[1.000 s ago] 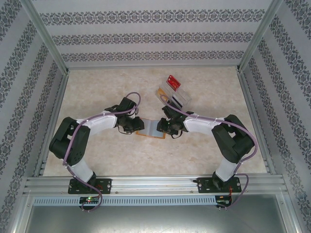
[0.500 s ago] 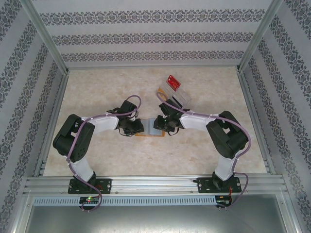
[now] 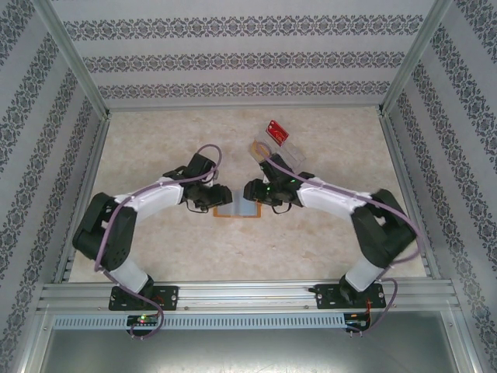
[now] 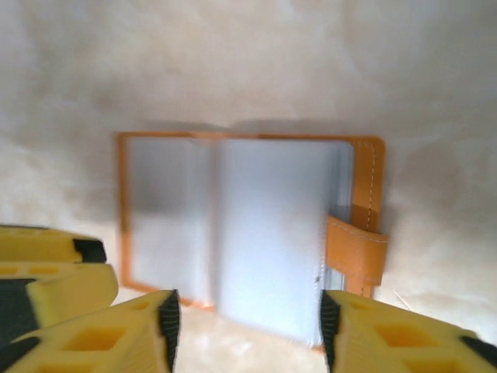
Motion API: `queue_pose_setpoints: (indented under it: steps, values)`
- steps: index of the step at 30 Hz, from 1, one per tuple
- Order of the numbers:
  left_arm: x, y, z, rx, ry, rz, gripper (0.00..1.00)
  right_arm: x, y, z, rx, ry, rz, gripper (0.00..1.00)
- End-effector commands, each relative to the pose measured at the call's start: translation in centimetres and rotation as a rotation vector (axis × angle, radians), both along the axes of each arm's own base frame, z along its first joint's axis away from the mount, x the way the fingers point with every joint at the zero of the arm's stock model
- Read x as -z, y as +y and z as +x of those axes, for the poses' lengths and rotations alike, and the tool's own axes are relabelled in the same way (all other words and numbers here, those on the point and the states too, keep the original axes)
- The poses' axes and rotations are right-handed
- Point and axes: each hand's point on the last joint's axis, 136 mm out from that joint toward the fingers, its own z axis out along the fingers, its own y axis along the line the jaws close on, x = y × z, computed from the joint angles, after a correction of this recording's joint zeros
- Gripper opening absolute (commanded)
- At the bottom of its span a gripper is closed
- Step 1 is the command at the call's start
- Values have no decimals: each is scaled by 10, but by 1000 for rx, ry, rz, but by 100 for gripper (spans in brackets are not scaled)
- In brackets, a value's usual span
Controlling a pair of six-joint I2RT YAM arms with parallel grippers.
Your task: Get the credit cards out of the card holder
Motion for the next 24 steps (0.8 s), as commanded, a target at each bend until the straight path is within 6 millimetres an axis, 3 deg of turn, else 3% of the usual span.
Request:
queue_pose_setpoints:
  steps: [1,5,9,11,14,19,24]
  values:
    - [-37,26,8,-47,-81,44,61,-43,-38,9,67,-140,-49,61]
    - [-59,70,11,-145,-153,122,75,-81,-98,16,181,-280,-145,77]
    - [-76,129,9,-291,-228,247,93,-114,-159,16,308,-434,-257,98]
    - [-86,159,6,-376,-282,329,99,-126,-185,14,364,-504,-319,98]
    - [-99,207,-2,-530,-384,494,99,-138,-233,8,518,-595,-452,98]
    - [-99,255,-17,-713,-509,619,99,-133,-279,1,633,-688,-589,98]
    - [-86,267,-16,-710,-596,697,99,-100,-304,2,679,-737,-679,98]
